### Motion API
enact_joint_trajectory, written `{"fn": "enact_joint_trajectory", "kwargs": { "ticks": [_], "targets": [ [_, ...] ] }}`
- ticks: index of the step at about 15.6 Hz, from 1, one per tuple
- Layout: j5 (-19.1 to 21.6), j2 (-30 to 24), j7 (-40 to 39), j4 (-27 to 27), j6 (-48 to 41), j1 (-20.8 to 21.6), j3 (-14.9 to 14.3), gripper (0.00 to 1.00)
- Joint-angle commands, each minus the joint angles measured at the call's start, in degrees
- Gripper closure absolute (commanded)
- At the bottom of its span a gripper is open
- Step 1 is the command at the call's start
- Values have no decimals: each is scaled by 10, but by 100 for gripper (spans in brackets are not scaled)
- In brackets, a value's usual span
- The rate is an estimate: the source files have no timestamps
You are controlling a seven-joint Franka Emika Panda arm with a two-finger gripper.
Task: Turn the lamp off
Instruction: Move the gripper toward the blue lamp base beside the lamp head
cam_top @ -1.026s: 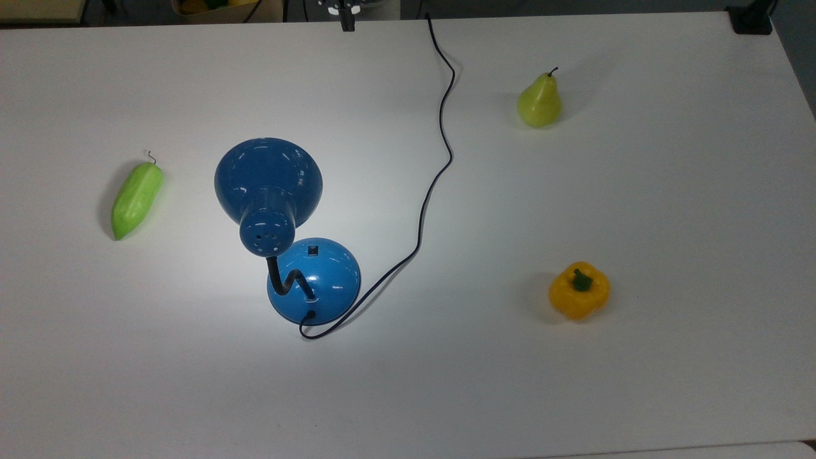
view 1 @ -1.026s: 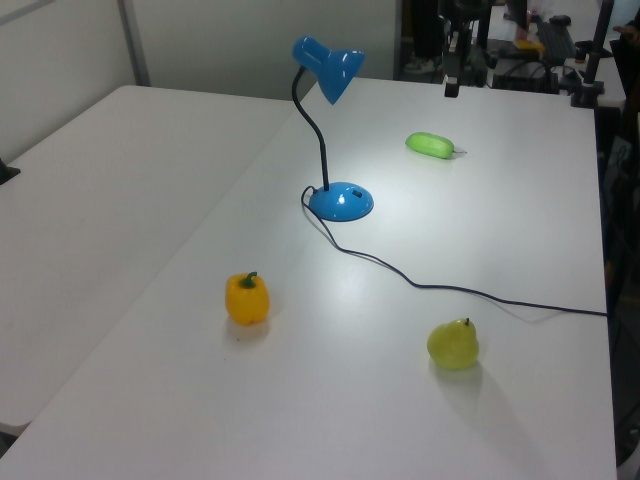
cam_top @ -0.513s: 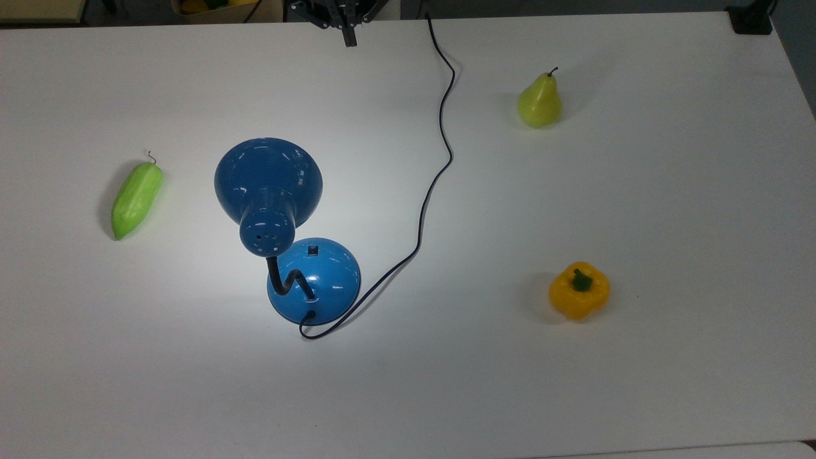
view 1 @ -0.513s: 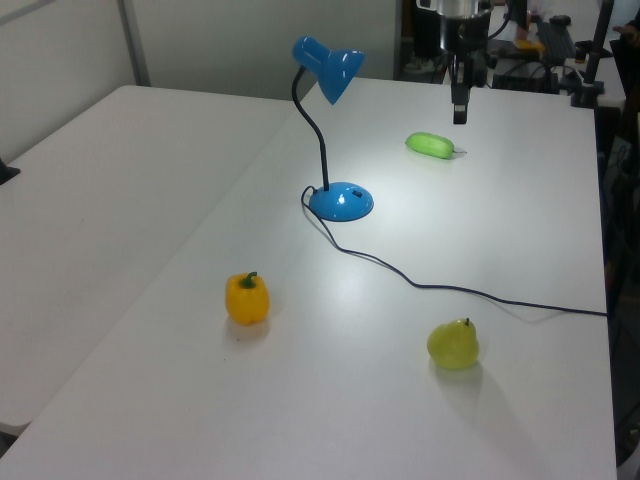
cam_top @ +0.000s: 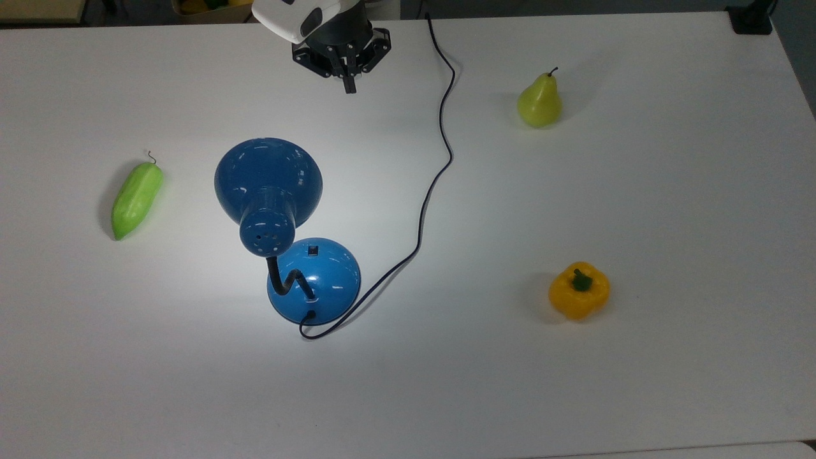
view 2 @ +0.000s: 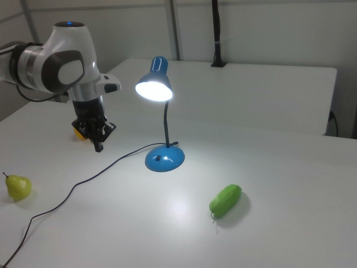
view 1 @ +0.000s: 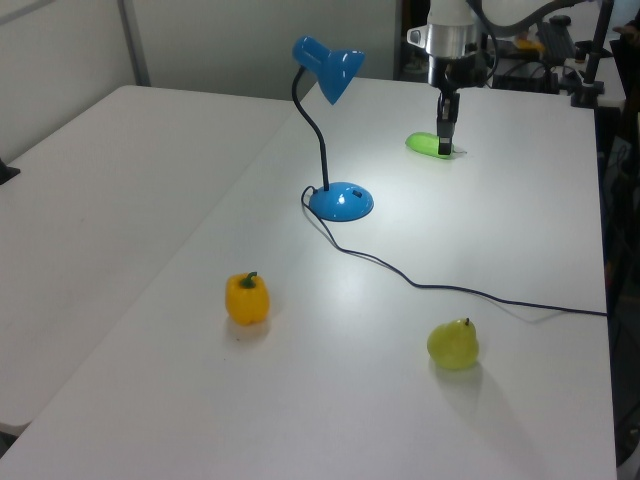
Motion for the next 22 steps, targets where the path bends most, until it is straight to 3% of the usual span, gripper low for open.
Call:
{"fn": "enact_joint_trajectory", "kwargs": {
  "ticks": [1,9,12,22],
  "targets": [
    [-8,4,-6,-30,68,6,-6,100],
    [-7,30,0,-80,235,4,-6,100],
    [-8,68,31,-77,312,1,-6,100],
    [-7,139,33,-75,519,-24,-6,100]
  ]
}}
